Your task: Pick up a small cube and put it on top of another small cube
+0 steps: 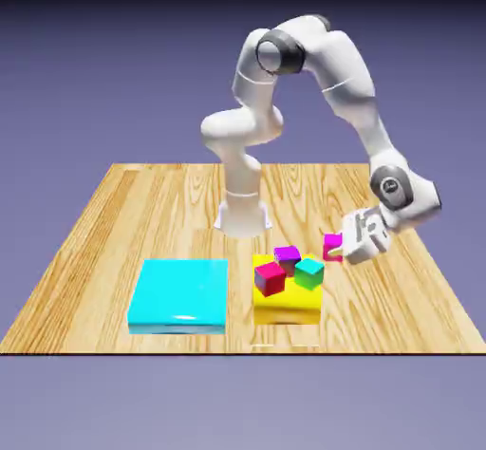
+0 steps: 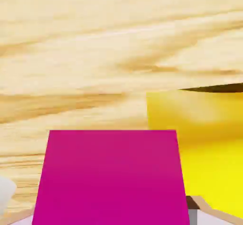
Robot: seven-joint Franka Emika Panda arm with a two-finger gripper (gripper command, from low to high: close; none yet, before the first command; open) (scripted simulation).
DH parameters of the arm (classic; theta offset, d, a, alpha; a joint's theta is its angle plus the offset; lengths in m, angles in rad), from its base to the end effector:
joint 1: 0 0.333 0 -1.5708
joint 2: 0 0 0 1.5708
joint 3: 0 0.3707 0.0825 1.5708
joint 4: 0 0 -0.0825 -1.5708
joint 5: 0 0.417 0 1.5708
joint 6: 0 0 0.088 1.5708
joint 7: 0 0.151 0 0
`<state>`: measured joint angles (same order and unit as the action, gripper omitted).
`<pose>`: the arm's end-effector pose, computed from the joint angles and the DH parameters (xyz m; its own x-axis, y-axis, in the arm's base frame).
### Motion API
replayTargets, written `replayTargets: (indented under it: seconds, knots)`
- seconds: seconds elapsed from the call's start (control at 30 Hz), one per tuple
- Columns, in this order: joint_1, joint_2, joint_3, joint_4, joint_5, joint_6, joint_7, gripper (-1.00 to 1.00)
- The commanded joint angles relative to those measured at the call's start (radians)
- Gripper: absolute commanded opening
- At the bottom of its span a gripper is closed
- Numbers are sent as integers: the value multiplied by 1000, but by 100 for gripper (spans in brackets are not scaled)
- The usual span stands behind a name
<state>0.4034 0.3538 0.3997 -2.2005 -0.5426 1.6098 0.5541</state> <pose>0.3656 0.2784 0.2052 0.7745 0.2617 -0.5759 0.6090 -0.5548 0.5668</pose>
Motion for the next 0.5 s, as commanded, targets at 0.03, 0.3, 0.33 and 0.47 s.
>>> replayTargets:
  seconds: [0.03, 0.3, 0.33, 0.47]
  knots:
    - [-73, -45, 16, 19, -15, -44, -54, -100]
    - [-241, -116, 19, -55, -83, -8, -122, -100]
    - [-247, -114, 14, -76, -91, 15, -116, -100]
    - [-226, -122, 32, -4, -62, -64, -138, 100]
